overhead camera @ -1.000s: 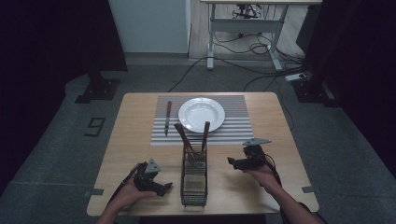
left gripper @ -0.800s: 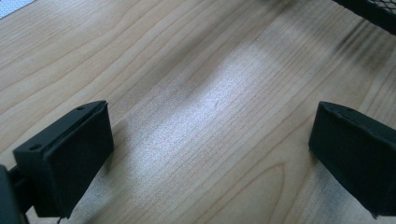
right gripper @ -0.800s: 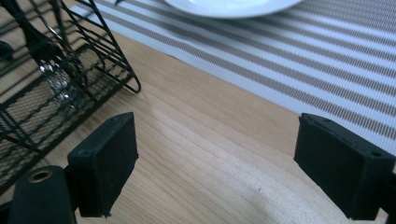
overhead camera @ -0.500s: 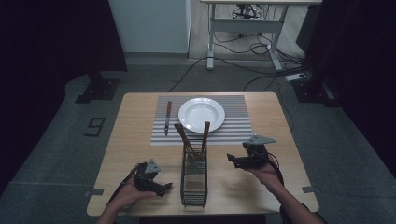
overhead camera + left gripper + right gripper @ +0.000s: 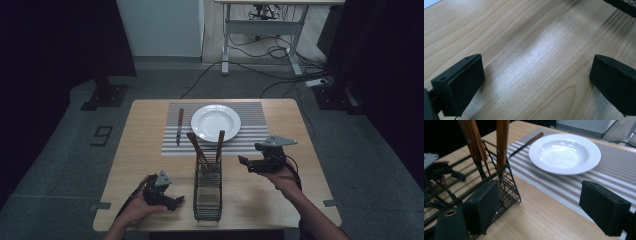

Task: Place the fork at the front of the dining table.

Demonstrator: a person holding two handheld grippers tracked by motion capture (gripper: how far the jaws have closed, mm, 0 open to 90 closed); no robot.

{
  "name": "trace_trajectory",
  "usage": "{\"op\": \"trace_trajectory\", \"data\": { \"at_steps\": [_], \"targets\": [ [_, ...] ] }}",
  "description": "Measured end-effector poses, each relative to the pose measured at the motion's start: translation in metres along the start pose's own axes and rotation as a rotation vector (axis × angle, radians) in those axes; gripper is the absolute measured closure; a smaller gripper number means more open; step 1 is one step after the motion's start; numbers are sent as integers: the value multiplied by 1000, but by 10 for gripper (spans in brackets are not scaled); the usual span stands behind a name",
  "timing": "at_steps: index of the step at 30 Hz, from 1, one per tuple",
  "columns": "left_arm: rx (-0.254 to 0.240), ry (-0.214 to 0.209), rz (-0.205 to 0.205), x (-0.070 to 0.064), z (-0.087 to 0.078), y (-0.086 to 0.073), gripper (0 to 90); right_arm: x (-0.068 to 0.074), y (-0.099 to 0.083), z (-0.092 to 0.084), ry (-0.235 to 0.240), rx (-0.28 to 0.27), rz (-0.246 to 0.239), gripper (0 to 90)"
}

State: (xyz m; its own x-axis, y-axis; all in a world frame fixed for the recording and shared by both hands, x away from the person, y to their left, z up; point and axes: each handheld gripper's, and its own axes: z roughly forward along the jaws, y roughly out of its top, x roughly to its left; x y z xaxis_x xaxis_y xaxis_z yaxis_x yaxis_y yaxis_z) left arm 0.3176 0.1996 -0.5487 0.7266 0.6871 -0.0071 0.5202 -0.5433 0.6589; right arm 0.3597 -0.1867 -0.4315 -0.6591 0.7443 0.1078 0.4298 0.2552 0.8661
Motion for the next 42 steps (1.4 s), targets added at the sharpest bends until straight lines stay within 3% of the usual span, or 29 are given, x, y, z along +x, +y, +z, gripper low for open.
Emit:
{"op": "trace_trajectory", "data": {
  "at_steps": [14, 26, 39, 42],
  "targets": [
    [-1, 1, -1, 0, 0, 0, 0, 13, 35, 8, 67, -53, -22, 183],
    [-1, 0, 0, 0, -1, -1, 0, 21, 43, 33, 93, -45, -31, 238],
    [-3, -1, -2, -1, -1, -1, 0, 24, 48, 62, 138, -41, -50, 459],
    [-3, -1, -2, -1, -1, -1, 0, 26, 47, 68, 148, -33, -63, 548]
  ]
}}
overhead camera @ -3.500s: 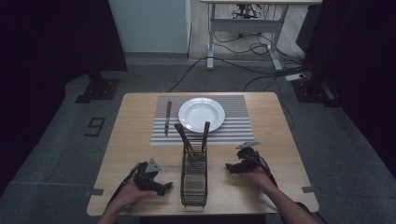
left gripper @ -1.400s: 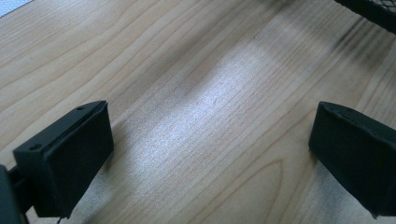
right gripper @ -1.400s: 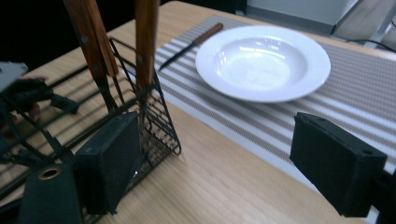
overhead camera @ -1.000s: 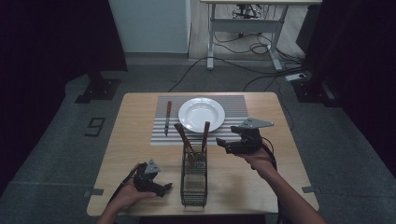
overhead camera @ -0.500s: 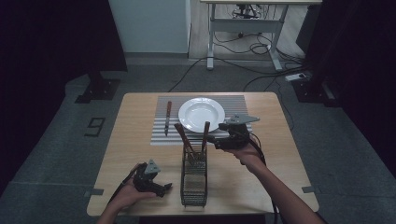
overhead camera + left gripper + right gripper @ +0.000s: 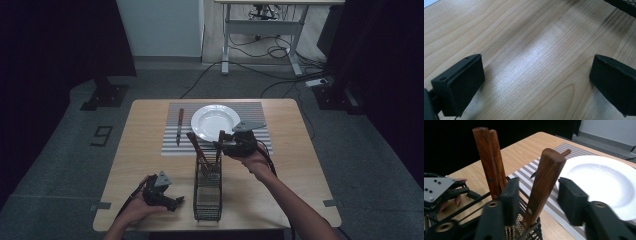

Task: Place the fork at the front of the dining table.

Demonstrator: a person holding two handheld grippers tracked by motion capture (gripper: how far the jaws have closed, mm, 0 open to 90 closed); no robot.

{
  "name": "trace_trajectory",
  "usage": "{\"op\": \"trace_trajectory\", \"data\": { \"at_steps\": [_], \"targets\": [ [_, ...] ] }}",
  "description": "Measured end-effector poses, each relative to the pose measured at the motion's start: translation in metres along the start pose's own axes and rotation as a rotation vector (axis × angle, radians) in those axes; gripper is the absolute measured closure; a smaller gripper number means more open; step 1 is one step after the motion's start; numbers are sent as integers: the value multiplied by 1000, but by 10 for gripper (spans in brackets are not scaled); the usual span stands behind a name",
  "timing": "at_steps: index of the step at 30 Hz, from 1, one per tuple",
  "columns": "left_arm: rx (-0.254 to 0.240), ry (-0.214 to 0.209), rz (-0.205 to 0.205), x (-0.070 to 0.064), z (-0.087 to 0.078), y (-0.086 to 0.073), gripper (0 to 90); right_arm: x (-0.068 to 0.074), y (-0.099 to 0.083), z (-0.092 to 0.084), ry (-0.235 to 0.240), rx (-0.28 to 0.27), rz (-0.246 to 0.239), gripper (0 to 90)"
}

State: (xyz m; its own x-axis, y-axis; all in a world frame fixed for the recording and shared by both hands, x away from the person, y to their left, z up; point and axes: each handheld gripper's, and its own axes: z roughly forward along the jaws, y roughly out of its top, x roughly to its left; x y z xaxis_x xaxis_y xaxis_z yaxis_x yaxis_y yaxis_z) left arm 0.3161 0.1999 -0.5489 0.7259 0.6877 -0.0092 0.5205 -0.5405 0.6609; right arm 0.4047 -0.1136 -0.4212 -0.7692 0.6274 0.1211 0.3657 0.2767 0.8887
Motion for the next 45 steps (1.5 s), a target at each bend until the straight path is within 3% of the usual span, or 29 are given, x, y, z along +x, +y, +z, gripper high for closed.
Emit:
{"op": "trace_trajectory", "data": {
  "at_steps": [5, 12, 19, 34, 45],
  "targets": [
    [1, 0, 0, 0, 0, 0, 0, -2, -3, 2, 14, -10, 16, 716],
    [1, 0, 0, 0, 0, 0, 0, -3, -3, 0, 65, -40, 54, 767],
    [2, 1, 2, 0, 0, 0, 0, 1, 2, -11, 76, -108, 44, 778],
    [1, 0, 3, 0, 0, 0, 0, 7, 27, -56, 93, -273, 22, 782],
    [1, -1, 4, 0, 0, 0, 0, -3, 40, -95, 57, -384, 30, 787]
  ]
}}
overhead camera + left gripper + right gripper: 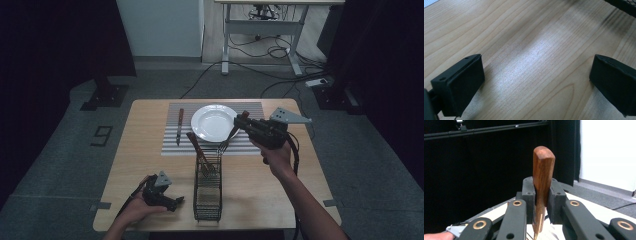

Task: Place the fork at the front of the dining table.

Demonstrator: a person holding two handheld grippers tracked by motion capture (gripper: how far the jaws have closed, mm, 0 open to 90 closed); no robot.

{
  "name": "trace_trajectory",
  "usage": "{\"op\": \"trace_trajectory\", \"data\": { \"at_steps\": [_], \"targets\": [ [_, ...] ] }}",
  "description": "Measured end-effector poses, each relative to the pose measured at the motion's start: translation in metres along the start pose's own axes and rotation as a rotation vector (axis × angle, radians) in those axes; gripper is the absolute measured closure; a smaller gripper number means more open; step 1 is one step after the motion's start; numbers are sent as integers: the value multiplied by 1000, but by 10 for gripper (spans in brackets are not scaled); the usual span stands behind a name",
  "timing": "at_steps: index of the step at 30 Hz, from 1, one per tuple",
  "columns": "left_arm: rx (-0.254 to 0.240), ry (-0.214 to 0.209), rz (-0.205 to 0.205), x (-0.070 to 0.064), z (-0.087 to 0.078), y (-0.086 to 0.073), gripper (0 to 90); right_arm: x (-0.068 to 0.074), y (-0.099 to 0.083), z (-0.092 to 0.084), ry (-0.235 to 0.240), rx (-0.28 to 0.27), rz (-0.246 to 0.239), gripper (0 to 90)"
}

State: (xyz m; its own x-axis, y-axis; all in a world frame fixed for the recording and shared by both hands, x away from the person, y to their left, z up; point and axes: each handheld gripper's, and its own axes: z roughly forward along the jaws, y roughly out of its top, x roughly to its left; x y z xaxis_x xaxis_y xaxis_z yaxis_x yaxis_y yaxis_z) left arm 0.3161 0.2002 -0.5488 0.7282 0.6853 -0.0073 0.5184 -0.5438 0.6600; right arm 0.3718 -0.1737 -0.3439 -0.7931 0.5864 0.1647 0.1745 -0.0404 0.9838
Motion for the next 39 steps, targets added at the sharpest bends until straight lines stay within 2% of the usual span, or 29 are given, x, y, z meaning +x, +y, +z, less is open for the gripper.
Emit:
{"op": "trace_trajectory", "data": {
  "at_steps": [4, 9, 30, 39],
  "targets": [
    [0, 0, 0, 0, 0, 0, 0, -5, 5, -9, -18, -21, 7, 789],
    [1, 1, 0, 0, 0, 0, 0, -11, 7, -15, -38, -20, 8, 788],
    [0, 0, -1, 0, 0, 0, 0, -29, -3, -13, -118, 32, 8, 790],
    [0, 1, 0, 0, 0, 0, 0, -40, -10, -11, -149, 52, 24, 791]
  ]
}}
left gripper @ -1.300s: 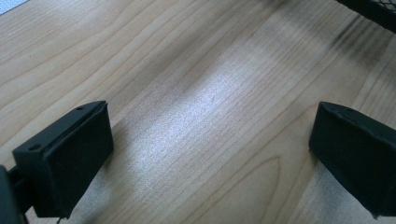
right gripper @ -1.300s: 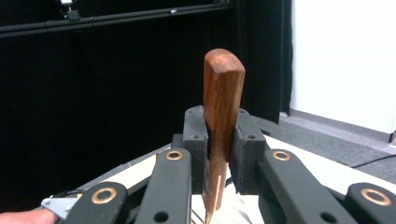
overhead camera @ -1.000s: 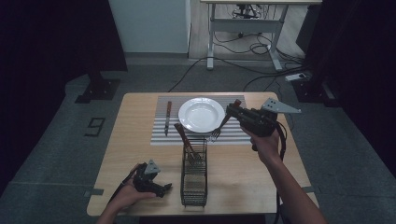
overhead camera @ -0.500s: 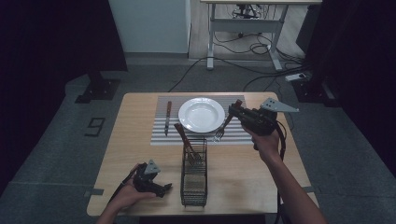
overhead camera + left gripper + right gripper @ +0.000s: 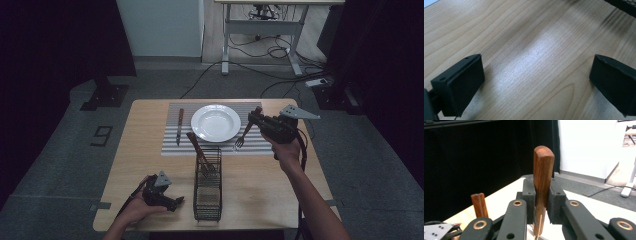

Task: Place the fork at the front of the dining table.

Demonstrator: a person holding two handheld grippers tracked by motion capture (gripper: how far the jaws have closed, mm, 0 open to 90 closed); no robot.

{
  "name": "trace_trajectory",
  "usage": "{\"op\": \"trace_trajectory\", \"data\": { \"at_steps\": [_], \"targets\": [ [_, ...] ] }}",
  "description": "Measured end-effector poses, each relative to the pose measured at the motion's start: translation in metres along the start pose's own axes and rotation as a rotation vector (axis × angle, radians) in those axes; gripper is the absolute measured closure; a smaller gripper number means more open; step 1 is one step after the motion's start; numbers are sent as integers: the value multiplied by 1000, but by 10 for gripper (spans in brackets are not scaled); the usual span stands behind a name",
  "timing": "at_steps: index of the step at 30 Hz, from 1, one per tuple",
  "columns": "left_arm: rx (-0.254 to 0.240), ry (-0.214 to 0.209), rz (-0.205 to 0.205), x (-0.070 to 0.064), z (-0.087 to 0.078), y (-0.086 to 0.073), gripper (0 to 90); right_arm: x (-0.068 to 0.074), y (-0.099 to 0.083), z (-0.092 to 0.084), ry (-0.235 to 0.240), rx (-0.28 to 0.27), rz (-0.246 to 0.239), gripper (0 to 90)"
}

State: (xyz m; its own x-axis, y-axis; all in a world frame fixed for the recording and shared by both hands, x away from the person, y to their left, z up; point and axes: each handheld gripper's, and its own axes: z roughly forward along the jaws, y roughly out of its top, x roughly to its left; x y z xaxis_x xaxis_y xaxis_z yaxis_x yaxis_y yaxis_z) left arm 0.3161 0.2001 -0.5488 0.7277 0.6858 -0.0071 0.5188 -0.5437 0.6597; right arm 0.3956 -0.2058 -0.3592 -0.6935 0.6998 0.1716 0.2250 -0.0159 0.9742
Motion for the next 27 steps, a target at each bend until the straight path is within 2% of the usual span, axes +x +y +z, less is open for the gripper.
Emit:
{"op": "trace_trajectory", "data": {
  "at_steps": [17, 27],
  "targets": [
    [1, -1, 0, 0, 0, 0, 0, -29, -17, 8, -102, 67, 29, 792],
    [0, -1, 0, 0, 0, 0, 0, -44, -28, 12, -146, 110, 45, 794]
  ]
}}
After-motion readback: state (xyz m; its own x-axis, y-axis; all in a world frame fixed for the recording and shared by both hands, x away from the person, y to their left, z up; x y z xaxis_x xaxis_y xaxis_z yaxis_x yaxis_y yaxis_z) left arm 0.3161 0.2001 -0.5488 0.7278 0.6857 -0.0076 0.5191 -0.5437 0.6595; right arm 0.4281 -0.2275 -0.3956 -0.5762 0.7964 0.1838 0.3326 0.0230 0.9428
